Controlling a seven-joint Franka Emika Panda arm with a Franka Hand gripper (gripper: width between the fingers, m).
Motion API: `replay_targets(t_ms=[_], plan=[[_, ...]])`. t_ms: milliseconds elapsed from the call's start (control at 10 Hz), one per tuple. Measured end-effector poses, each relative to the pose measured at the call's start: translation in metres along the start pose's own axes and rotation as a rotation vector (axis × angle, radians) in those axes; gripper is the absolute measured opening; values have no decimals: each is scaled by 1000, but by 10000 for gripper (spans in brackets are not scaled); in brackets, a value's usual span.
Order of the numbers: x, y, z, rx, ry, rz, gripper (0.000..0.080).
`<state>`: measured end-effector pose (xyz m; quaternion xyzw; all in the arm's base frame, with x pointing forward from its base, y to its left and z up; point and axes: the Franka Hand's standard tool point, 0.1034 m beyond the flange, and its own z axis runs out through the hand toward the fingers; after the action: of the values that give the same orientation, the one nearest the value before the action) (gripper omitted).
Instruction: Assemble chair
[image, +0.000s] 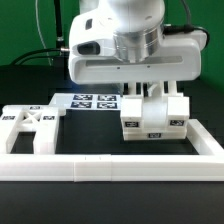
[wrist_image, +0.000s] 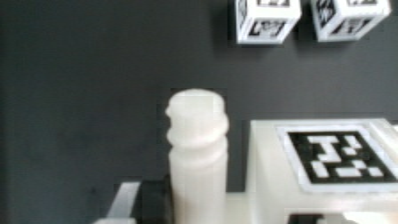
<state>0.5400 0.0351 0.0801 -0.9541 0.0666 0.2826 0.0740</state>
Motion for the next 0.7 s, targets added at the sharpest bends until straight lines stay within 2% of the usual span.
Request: replay_targets(t_ms=[200,300,400,500,600,700], plan=[[2,0,4,-1,9,1,245],[-7,2,8,3,-67,7,245],[-5,5,11,3,-124,11,245],[-13,11,12,12,-270,3,245],[-7,16,11,14,-318,6,245],[-15,23,10,23,-413,13,245]])
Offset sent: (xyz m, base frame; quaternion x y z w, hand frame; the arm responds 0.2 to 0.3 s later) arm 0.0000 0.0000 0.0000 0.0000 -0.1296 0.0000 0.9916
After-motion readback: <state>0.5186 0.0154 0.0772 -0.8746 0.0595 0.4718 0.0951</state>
